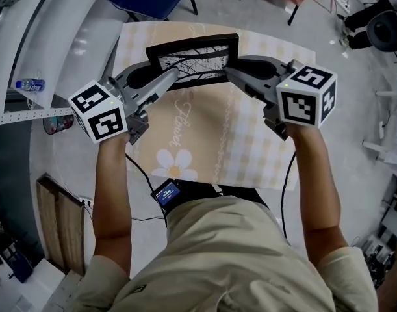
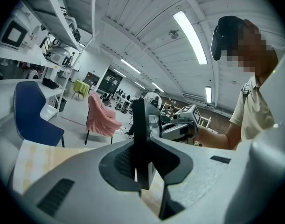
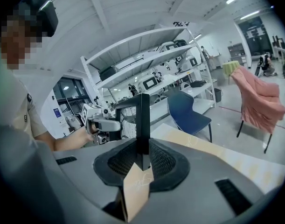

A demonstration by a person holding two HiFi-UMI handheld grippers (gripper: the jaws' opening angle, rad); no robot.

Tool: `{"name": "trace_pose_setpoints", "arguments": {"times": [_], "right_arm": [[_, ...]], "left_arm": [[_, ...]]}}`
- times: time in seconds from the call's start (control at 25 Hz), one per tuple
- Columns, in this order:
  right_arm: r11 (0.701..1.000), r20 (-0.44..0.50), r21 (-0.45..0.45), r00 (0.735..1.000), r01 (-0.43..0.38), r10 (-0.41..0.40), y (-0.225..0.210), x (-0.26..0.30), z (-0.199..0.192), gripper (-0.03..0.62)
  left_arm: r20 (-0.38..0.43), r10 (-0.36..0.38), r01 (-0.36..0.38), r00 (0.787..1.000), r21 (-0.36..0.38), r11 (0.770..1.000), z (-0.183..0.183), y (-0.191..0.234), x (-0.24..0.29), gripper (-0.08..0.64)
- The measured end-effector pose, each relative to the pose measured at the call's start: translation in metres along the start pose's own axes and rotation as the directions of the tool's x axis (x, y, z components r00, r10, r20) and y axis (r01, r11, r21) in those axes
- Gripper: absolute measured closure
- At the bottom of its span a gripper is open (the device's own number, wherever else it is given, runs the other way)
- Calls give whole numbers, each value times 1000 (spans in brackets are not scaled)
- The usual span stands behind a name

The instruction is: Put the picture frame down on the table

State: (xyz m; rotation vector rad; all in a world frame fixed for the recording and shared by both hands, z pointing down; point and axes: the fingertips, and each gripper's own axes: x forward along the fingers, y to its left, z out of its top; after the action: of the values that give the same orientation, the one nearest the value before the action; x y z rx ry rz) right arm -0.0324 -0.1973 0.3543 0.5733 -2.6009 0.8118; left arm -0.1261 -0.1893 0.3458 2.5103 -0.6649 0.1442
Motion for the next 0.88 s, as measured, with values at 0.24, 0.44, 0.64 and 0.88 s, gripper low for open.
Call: {"name": "trace_pose_setpoints", "arguments": {"times": [0.24, 0.44, 0.64, 0.88], "right_arm": [[1000, -41, 25, 999, 18, -17, -21, 28, -12, 517], [999, -64, 48, 998, 26, -23, -39, 40, -25, 517], [996, -96, 81, 995, 34, -26, -54, 71, -41, 517], [991, -134, 125, 990, 53, -36, -75, 98, -66, 515]], "left_arm": [[-19, 41, -41, 999, -16, 999, -16, 32, 4, 489], [-35, 59, -61, 998, -40, 997, -31, 50, 16, 488], [-61, 68, -72, 996, -74, 995, -54, 80, 13, 487], [-106, 83, -93, 991, -94, 991, -82, 110, 21, 483]]}}
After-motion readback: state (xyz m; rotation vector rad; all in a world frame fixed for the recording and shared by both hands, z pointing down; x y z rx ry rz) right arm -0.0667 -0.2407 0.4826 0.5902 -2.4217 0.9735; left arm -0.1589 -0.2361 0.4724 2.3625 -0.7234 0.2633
